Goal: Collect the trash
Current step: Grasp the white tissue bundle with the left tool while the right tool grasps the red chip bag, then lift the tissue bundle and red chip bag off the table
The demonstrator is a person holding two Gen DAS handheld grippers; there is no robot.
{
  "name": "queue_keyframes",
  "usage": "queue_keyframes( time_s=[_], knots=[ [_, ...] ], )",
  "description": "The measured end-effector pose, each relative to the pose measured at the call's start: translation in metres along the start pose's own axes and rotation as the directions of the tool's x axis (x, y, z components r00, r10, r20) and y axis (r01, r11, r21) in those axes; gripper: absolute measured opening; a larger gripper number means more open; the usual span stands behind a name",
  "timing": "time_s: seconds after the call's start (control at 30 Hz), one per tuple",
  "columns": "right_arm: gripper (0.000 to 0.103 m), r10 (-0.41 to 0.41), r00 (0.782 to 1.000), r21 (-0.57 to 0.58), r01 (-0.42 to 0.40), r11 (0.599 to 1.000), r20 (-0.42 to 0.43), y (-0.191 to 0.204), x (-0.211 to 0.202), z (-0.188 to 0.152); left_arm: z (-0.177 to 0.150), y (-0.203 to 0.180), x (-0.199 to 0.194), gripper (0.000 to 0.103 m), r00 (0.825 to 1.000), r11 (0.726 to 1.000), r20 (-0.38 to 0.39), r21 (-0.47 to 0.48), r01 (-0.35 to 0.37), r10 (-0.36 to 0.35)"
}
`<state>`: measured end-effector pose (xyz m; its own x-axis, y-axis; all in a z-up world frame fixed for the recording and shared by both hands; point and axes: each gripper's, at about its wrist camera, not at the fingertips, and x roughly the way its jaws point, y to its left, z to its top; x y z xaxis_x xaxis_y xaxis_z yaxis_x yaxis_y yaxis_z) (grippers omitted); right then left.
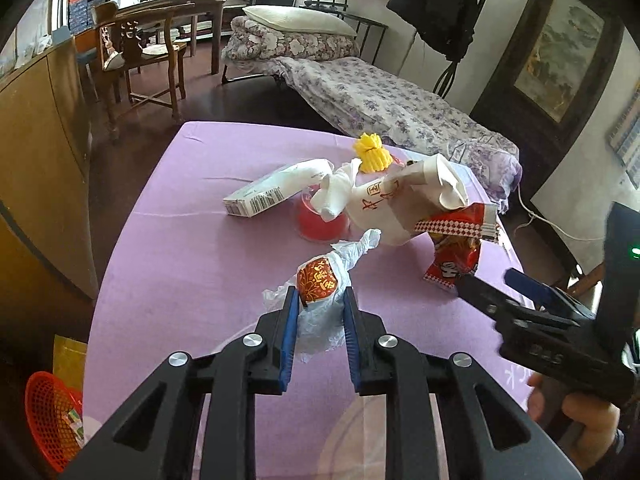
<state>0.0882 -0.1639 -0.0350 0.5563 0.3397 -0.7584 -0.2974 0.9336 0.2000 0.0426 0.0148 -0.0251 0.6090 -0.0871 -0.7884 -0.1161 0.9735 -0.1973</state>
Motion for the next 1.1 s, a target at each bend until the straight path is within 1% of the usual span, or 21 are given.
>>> queue_keyframes(
  time_s=[0.07, 0.17, 0.23, 0.27, 0.3, 0.33, 0.37, 0.4, 0.43, 0.5, 0.57, 0.6, 0.63, 0.83, 0.97, 1.1],
  knots=[
    [0.092, -0.019, 1.000, -0.016, 0.019, 1.000, 0.005, 0.004, 0.005, 0.002, 0.002, 0.001, -0.003, 0.022, 1.000, 1.000, 0.014, -0.005, 0.006, -0.006],
    [0.082, -0.034, 0.999, -0.047, 0.034, 0.998, -0.002, 0.010, 0.013, 0.006, 0.003, 0.003, -0.005, 0.022, 1.000, 1.000, 0.024, -0.010, -0.004, 0.004],
    [0.072, -0.059, 0.998, -0.061, 0.059, 0.996, -0.003, 0.012, 0.017, 0.008, 0.001, 0.003, -0.004, 0.022, 1.000, 1.000, 0.017, -0.015, -0.002, 0.002],
    [0.068, -0.066, 0.998, -0.061, 0.065, 0.996, -0.004, 0.012, 0.019, 0.009, 0.001, 0.004, -0.003, 0.022, 1.000, 1.000, 0.013, -0.018, -0.002, 0.002],
    [0.060, -0.072, 0.997, -0.063, 0.072, 0.995, -0.008, 0.012, 0.021, 0.010, 0.001, 0.004, -0.001, 0.022, 1.000, 1.000, 0.008, -0.020, -0.003, 0.004],
    [0.048, -0.079, 0.997, -0.069, 0.078, 0.995, -0.014, 0.011, 0.022, 0.010, 0.001, 0.004, 0.000, 0.022, 1.000, 1.000, 0.005, -0.021, -0.004, 0.004],
    [0.041, -0.087, 0.996, -0.075, 0.085, 0.994, -0.023, 0.011, 0.024, 0.010, 0.001, 0.004, 0.000, 0.022, 1.000, 1.000, 0.002, -0.021, -0.004, 0.004],
    [0.028, -0.093, 0.995, -0.078, 0.091, 0.993, -0.032, 0.011, 0.026, 0.010, 0.001, 0.003, 0.001, 0.022, 1.000, 1.000, -0.001, -0.021, -0.002, 0.002],
    [0.020, -0.093, 0.995, -0.072, 0.090, 0.993, -0.043, 0.009, 0.026, 0.009, 0.001, 0.003, 0.001, 0.022, 1.000, 1.000, -0.002, -0.020, -0.001, 0.001],
    [0.019, -0.084, 0.996, -0.053, 0.081, 0.995, -0.044, 0.005, 0.024, 0.009, 0.001, 0.003, 0.002, 0.022, 1.000, 1.000, -0.004, -0.018, -0.003, 0.003],
    [0.017, -0.077, 0.997, -0.032, 0.076, 0.997, -0.028, 0.003, 0.016, 0.009, 0.001, 0.002, 0.002, 0.022, 1.000, 1.000, -0.005, -0.017, -0.006, 0.006],
    [0.012, -0.072, 0.997, -0.019, 0.072, 0.997, -0.021, 0.002, 0.012, 0.009, 0.001, 0.003, 0.002, 0.022, 1.000, 1.000, -0.005, -0.019, -0.009, 0.009],
    [0.009, -0.069, 0.997, -0.010, 0.069, 0.998, -0.018, 0.001, 0.010, 0.010, 0.001, 0.004, 0.003, 0.022, 1.000, 1.000, -0.007, -0.023, -0.013, 0.012],
    [0.008, -0.002, 1.000, 0.068, 0.001, 0.998, 0.013, -0.005, -0.018, 0.002, -0.001, 0.007, 0.006, 0.022, 1.000, 0.999, -0.019, -0.046, -0.015, 0.015],
    [0.007, 0.031, 0.999, 0.085, -0.033, 0.996, 0.027, -0.003, -0.034, -0.010, -0.004, 0.008, 0.005, 0.022, 1.000, 0.998, -0.030, -0.060, 0.001, -0.003],
    [0.007, 0.043, 0.999, 0.090, -0.045, 0.995, 0.017, 0.001, -0.042, -0.027, -0.008, 0.007, -0.002, 0.022, 1.000, 0.999, -0.019, -0.050, 0.001, -0.002]
  ],
)
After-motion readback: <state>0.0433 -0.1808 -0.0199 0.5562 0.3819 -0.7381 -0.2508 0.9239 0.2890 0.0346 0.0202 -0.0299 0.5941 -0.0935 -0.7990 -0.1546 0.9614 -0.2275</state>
